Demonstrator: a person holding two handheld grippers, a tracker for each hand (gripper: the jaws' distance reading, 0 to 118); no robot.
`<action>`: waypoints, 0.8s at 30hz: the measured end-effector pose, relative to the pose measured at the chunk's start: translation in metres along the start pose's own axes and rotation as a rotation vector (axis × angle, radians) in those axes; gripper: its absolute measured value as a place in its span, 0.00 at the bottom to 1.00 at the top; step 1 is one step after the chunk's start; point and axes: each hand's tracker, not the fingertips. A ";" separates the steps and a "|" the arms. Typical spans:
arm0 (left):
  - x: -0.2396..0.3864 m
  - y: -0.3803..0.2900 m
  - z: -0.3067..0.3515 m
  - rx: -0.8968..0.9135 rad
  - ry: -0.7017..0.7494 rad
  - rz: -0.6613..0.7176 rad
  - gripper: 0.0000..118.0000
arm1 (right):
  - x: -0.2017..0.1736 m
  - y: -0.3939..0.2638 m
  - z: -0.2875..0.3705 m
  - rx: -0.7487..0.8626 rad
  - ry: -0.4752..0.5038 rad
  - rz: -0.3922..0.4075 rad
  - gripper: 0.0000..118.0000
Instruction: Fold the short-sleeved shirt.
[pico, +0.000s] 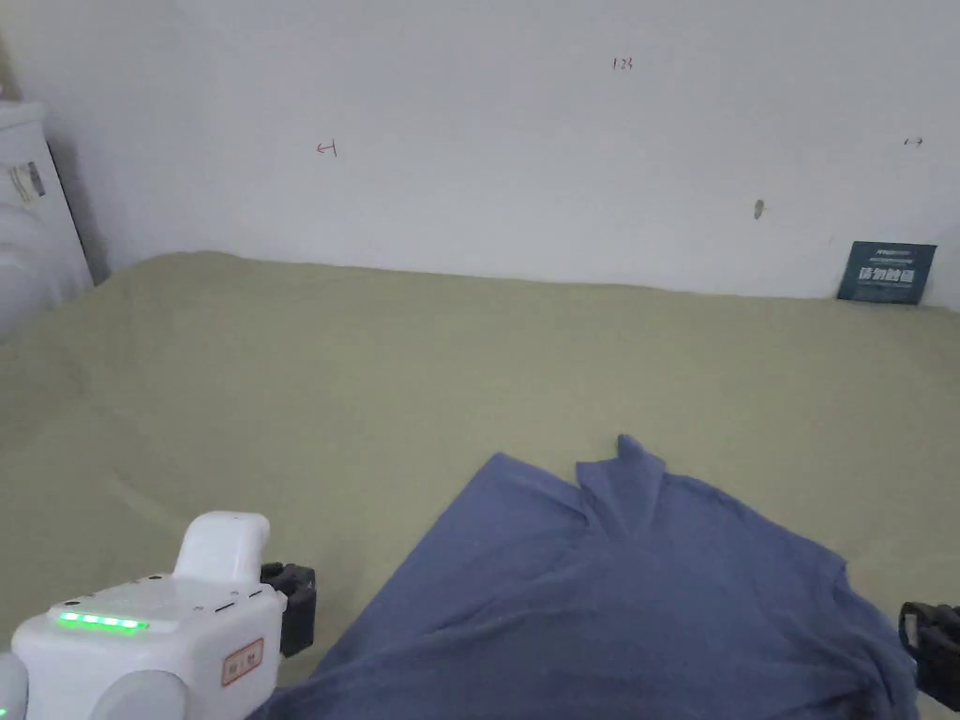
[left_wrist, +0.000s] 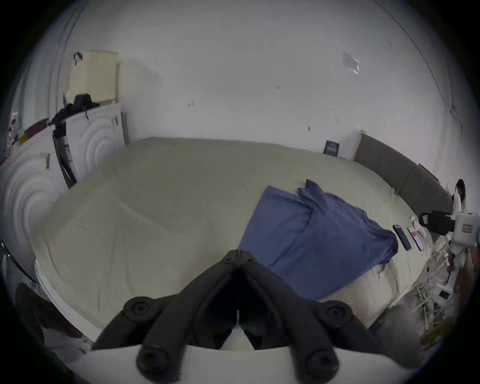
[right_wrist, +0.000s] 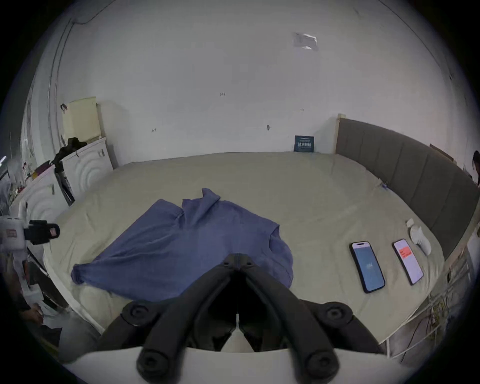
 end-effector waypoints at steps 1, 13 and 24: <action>-0.004 -0.002 -0.003 -0.014 -0.008 0.006 0.27 | 0.000 0.000 0.000 -0.004 -0.001 0.002 0.00; -0.054 -0.057 -0.089 -0.442 0.001 -0.008 0.56 | 0.008 0.015 -0.030 -0.052 0.027 0.013 0.00; -0.025 -0.040 -0.060 -0.340 -0.052 -0.151 0.02 | -0.001 0.120 -0.199 -0.295 0.225 0.185 0.80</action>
